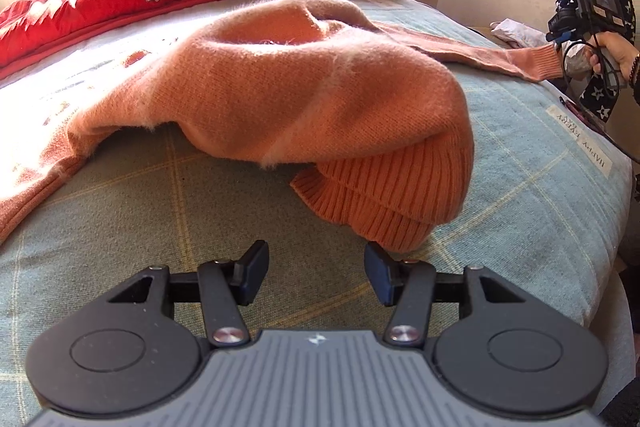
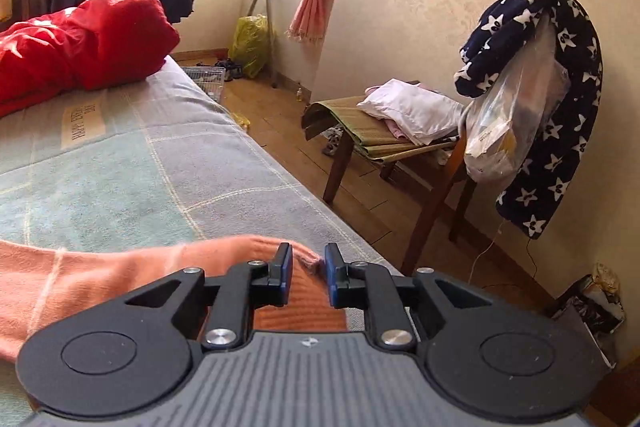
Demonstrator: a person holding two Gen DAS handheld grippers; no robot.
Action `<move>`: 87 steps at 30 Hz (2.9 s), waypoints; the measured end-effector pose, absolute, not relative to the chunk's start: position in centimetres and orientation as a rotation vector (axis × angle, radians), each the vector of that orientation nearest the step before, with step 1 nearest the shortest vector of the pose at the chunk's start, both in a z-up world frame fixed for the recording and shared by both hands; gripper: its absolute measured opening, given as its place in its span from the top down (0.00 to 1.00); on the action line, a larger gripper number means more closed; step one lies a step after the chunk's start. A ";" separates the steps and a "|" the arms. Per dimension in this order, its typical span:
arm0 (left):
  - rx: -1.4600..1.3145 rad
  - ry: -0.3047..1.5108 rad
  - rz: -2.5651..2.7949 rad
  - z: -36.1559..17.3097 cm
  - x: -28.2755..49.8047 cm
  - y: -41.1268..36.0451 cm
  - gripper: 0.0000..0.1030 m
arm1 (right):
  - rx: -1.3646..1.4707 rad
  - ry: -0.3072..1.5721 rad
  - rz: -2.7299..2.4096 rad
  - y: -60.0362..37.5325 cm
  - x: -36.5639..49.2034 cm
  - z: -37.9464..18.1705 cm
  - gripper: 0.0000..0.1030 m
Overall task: Fold clothes
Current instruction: 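Pull the sleeve outward with the right gripper and lay it flat, opening, then grasp the sweater's ribbed hem with the right gripper and lift it to unfold the body, then lower the sweater body flat and open the right gripper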
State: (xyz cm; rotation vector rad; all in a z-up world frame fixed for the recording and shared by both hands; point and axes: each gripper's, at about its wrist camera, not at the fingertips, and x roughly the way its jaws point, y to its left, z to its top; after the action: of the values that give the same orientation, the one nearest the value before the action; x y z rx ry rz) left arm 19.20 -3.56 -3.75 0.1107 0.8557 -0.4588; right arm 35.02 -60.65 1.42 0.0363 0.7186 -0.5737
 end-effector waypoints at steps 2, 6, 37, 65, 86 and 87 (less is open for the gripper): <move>0.111 0.851 -0.454 -3.6 18.8 -3.6 0.49 | 0.047 0.735 -0.492 -58.9 34.6 1.7 0.77; 0.117 0.844 -0.439 -3.4 17.7 -3.4 0.49 | 0.043 0.747 -0.249 -53.1 32.5 2.5 0.65; 0.032 0.786 -0.425 -3.9 10.7 -0.5 0.40 | -0.186 0.735 0.585 -20.4 20.7 2.2 0.84; 0.009 0.717 -0.447 -2.3 10.3 0.8 0.40 | -0.328 0.751 0.666 -16.0 17.7 11.1 0.79; 0.099 0.773 -0.476 -3.1 10.3 -0.6 0.37 | -0.317 0.906 0.634 -19.1 18.6 5.7 0.64; 0.102 0.775 -0.477 -3.1 10.3 -0.7 0.37 | -0.316 0.912 0.639 -19.2 18.4 5.5 0.61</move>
State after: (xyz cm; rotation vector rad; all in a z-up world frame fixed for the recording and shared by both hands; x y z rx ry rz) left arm 10.28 -0.70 -3.10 0.1019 0.7746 -0.4766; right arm 18.40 -19.17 5.48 -0.3157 0.9116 0.6393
